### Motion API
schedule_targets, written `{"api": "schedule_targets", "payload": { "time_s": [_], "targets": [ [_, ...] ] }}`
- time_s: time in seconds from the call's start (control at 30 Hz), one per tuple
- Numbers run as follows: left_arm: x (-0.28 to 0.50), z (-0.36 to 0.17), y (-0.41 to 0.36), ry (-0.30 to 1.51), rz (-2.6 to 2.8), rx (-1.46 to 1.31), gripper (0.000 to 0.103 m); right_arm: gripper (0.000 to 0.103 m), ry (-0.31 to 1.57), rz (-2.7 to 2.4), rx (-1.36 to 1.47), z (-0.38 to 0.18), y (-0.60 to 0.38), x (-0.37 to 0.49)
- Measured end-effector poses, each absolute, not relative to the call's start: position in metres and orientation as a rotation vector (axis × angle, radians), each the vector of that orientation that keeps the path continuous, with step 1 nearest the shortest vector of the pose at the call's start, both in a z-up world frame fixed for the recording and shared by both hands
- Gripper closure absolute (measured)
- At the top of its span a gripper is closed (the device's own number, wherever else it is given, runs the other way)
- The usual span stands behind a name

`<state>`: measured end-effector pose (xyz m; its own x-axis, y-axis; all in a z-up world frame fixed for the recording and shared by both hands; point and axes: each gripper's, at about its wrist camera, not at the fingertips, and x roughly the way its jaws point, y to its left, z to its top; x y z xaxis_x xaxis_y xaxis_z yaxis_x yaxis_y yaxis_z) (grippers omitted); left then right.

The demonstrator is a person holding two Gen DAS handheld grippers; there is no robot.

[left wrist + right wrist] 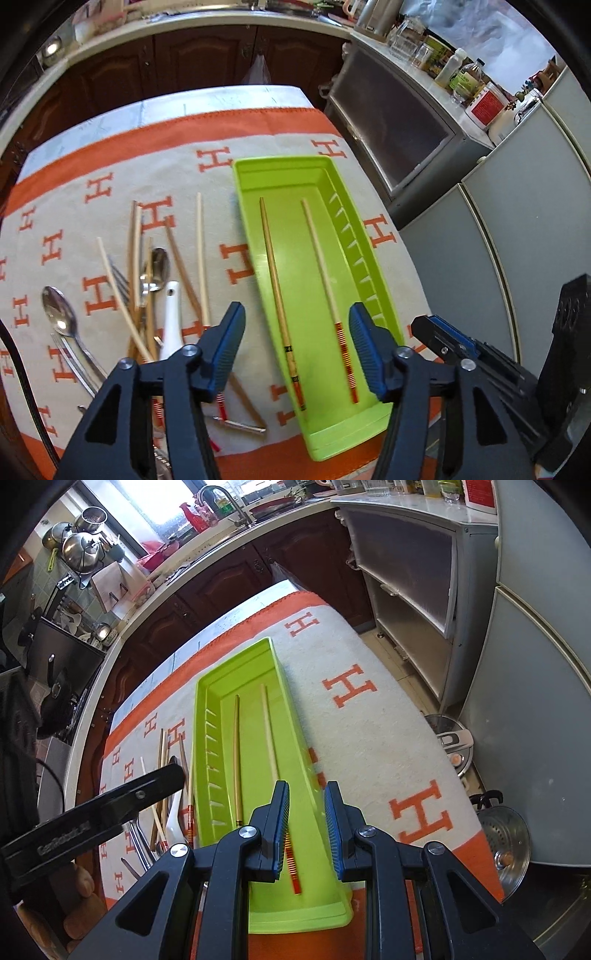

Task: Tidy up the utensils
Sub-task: 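Carry a plain wooden chopstick into the green tray with the left gripper and release, then lower the left gripper onto a metal spoon handle and close it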

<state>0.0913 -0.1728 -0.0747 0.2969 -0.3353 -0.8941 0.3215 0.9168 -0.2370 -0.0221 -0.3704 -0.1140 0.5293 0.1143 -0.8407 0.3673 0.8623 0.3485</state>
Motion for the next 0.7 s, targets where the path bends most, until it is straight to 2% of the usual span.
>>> {"api": "schedule_targets", "payload": {
  "time_s": [0.33, 0.6, 0.7],
  "targets": [
    [0.065, -0.066, -0.093, 1.150, -0.321, -0.036, 0.039, 0.083, 0.966, -0.115, 0.468, -0.110, -0.332, -0.023],
    [0.046, -0.063, -0.015, 1.108, -0.164, -0.033, 0.039, 0.070, 0.937, -0.049, 0.385, -0.099, -0.293, -0.027],
    [0.039, -0.065, 0.014, 1.102, -0.114, -0.052, 0.034, 0.069, 0.933, 0.000, 0.379, -0.097, -0.280, -0.028]
  ]
}}
